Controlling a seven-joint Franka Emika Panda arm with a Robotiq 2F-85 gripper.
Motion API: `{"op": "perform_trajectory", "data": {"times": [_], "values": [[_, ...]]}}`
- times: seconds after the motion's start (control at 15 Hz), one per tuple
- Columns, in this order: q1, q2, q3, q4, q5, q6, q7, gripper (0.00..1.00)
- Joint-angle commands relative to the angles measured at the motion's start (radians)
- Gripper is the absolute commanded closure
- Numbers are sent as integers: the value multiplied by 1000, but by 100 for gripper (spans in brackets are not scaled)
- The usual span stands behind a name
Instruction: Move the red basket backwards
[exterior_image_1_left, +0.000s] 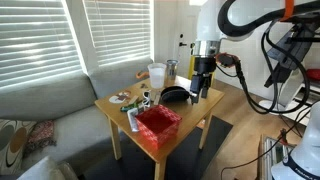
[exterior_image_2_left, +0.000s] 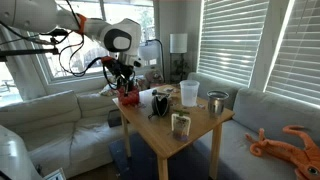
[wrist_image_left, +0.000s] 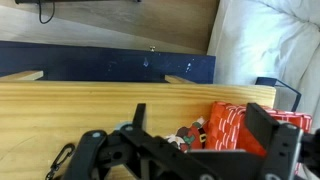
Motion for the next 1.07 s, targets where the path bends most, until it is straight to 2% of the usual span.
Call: {"op": "perform_trajectory", "data": {"times": [0.0,0.53,0.67,1.0], "values": [[-14,0,12,2,3,-3,-2,0],[-14,0,12,2,3,-3,-3,0],[-13,45,15,32,12,45,-10,0],[13,146,21,113,45,71,-139,0]]}}
